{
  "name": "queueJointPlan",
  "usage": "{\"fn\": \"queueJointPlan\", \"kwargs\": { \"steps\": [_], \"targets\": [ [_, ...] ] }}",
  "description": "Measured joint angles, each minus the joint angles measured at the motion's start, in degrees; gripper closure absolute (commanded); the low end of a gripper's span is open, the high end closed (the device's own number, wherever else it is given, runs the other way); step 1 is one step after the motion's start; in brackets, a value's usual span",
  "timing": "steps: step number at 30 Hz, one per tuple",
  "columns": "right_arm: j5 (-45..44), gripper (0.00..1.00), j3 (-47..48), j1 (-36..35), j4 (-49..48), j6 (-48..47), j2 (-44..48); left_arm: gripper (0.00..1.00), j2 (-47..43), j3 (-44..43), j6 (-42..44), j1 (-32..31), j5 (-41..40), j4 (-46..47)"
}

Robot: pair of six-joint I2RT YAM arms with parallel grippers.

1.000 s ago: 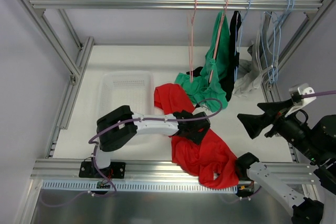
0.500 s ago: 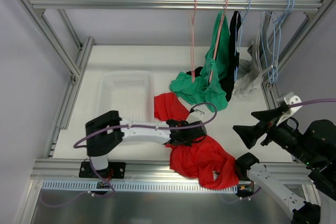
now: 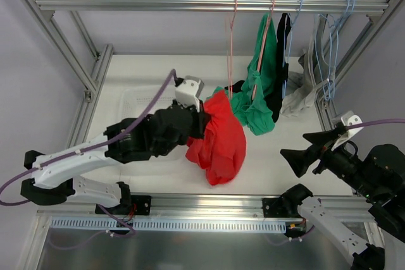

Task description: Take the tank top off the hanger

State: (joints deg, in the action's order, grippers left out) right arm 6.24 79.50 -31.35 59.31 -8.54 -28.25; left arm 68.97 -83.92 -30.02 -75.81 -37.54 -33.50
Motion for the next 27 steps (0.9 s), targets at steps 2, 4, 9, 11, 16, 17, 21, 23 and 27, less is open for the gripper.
{"fn": "queueJointPlan", "kwargs": {
  "steps": [2, 4, 9, 11, 16, 17, 21, 23, 27],
  "targets": [
    [0.04, 0.01, 0.09, 0.0, -0.31, 0.0, 0.02, 1.0, 0.02, -4.59, 1.81, 3.52, -0.46, -2.82],
    [0.11, 0.0, 0.24, 0.0, -0.63, 0.02, 0.02, 1.0, 0.0, -8.33, 3.56, 9.14, -0.15, -5.2],
    [0.17, 0.01, 0.83, 0.0, -1.11, 0.02, 0.02, 1.0, 0.35, -18.12, 8.31, 18.49, -0.07, -10.45],
    [0.17, 0.0, 0.94, 0.0, -1.44, 0.02, 0.02, 1.0, 0.72, -22.21, 9.97, 20.06, -0.02, -11.13],
    [0.22, 0.01, 0.96, 0.0, -2.34, 0.04, 0.02, 1.0, 0.74, -26.75, 11.63, 27.32, 1.11, -11.3],
    [0.24, 0.01, 0.96, 0.0, -2.54, 0.04, 0.02, 1.0, 0.74, -26.53, 11.56, 28.79, 1.53, -11.61],
    [0.24, 0.01, 0.9, 0.0, -3.15, 0.07, 0.02, 1.0, -0.04, -21.46, 10.54, 33.31, 4.13, -12.04],
    [0.28, 0.01, 0.72, 0.0, -3.43, 0.07, 0.02, 1.0, -0.94, -17.4, 9.38, 34.34, 4.55, -12.44],
    [0.76, 0.01, -0.57, 0.0, -4.17, 0.11, 0.02, 1.0, -5.07, -4.28, 4.61, 36.76, 6.1, -12.24]
  ]
}}
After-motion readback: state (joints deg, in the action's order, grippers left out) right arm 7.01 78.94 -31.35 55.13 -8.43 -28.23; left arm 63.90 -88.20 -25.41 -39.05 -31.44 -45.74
